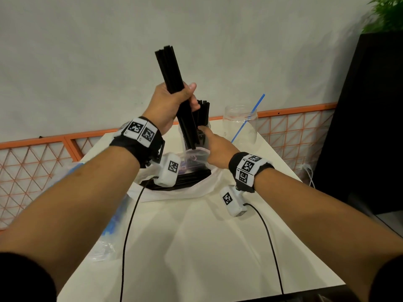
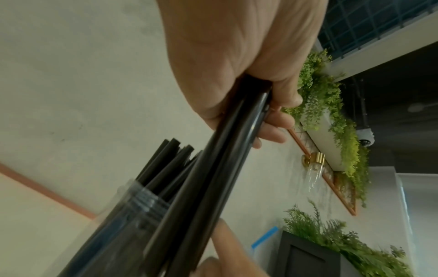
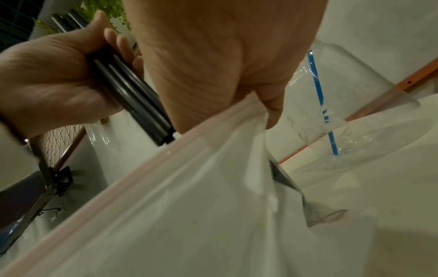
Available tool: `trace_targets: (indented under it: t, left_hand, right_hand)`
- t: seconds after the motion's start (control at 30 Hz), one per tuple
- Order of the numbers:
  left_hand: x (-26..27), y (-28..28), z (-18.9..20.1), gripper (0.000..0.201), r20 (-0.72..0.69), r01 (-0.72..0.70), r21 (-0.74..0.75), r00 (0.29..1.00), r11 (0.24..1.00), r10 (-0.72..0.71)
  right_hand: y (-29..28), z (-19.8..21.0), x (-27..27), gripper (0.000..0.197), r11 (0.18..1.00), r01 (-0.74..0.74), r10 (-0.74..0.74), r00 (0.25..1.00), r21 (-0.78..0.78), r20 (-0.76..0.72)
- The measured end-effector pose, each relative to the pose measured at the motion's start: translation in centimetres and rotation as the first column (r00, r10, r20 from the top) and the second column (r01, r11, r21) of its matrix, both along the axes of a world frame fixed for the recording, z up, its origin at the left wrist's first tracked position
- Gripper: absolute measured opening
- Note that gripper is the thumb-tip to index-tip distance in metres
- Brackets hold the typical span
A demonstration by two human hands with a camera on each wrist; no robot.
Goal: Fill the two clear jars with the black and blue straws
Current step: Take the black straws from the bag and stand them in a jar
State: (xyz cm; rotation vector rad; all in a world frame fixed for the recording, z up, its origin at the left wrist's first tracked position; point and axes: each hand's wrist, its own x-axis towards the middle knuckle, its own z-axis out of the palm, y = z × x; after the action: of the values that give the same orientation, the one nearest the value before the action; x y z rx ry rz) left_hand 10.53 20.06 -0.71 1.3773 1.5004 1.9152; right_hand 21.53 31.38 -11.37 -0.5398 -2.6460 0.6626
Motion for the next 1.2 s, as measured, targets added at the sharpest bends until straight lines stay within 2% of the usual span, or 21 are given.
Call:
trace_targets:
  t: [0.2, 0.27, 0.43, 0.57, 0.63, 0.7, 0.8, 0.93, 1.0, 1.03, 1.07, 1.13, 1.17, 1.2]
  left_hand:
    - [-1.3, 2.9, 2.1, 0.017, 0.024, -0.137, 0.142, 0.991, 0.980, 0.135]
    - [-1.6, 3.7, 2.4, 0.017, -0.007, -0.168, 0.172, 0.985, 0.971, 0.172]
    - [-1.8, 5.4, 0.4, 0.018, -0.124, -0.210, 0.136, 0.966, 0.968, 0.227]
    - [-2.8, 6.3, -1.7, 0.026, -0.288, -0.440, 0.020, 0.857, 0.898, 0.427]
    - [-3.2, 6.4, -2.2, 0.033, -0.354, -0.507, -0.058, 0.816, 0.860, 0.457]
    - [-3.3, 6.5, -2.8, 0.048, -0.465, -0.571, -0.123, 0.756, 0.812, 0.461]
    - [-3.3, 6.7, -2.9, 0.058, -0.503, -0.601, -0.088, 0.716, 0.795, 0.485]
    - [-3.5, 6.7, -0.6, 0.073, -0.494, -0.548, 0.096, 0.699, 0.831, 0.518]
    - [-3.8, 6.8, 0.6, 0.086, -0.572, -0.523, 0.141, 0.650, 0.841, 0.500]
    - [-3.8, 6.8, 0.8, 0.087, -0.642, -0.518, 0.117, 0.612, 0.847, 0.463]
    - [-3.9, 6.9, 0.8, 0.082, -0.724, -0.527, 0.062, 0.561, 0.848, 0.401]
    - [-4.1, 7.1, -0.1, 0.057, -0.853, -0.574, -0.098, 0.469, 0.813, 0.228]
    - [-4.1, 7.1, -0.8, 0.044, -0.879, -0.599, -0.167, 0.451, 0.783, 0.157]
    - [-4.2, 7.1, -1.4, 0.041, -0.891, -0.621, -0.207, 0.440, 0.756, 0.117]
  right_hand:
    - [0.0, -0.2, -0.5, 0.091, 1.000, 0.015, -0.015, 1.000, -0.002, -0.014]
    - [0.0, -0.2, -0.4, 0.092, 1.000, 0.014, -0.014, 1.000, -0.011, -0.013]
    - [0.1, -0.2, -0.3, 0.093, 1.000, 0.020, -0.020, 1.000, -0.024, -0.014]
    - [-0.1, -0.3, -0.3, 0.094, 1.000, 0.018, -0.018, 1.000, -0.011, -0.014]
    - [-0.2, -0.4, -0.3, 0.094, 1.000, 0.025, -0.025, 1.000, 0.004, -0.013]
    - [-0.2, -0.4, -0.3, 0.095, 1.000, 0.031, -0.031, 1.000, 0.006, -0.006]
    - [-0.1, -0.2, -0.4, 0.094, 0.999, 0.037, -0.037, 0.999, 0.007, 0.005]
    - [-0.1, -0.1, -0.3, 0.092, 0.999, 0.028, -0.028, 0.999, 0.017, 0.016]
    - [-0.1, -0.1, -0.3, 0.092, 1.000, 0.028, -0.028, 0.999, 0.015, 0.017]
    - [-0.2, -0.1, -0.3, 0.092, 0.999, 0.029, -0.030, 0.999, 0.012, 0.016]
    - [-0.2, -0.1, -0.3, 0.092, 0.999, 0.031, -0.031, 0.999, 0.013, 0.015]
    - [-0.2, -0.2, -0.3, 0.092, 0.999, 0.032, -0.032, 0.999, 0.018, 0.014]
    - [-0.2, -0.2, -0.3, 0.092, 0.999, 0.029, -0.030, 0.999, 0.021, 0.015]
    - [-0.2, -0.1, -0.3, 0.092, 0.999, 0.026, -0.026, 0.999, 0.023, 0.018]
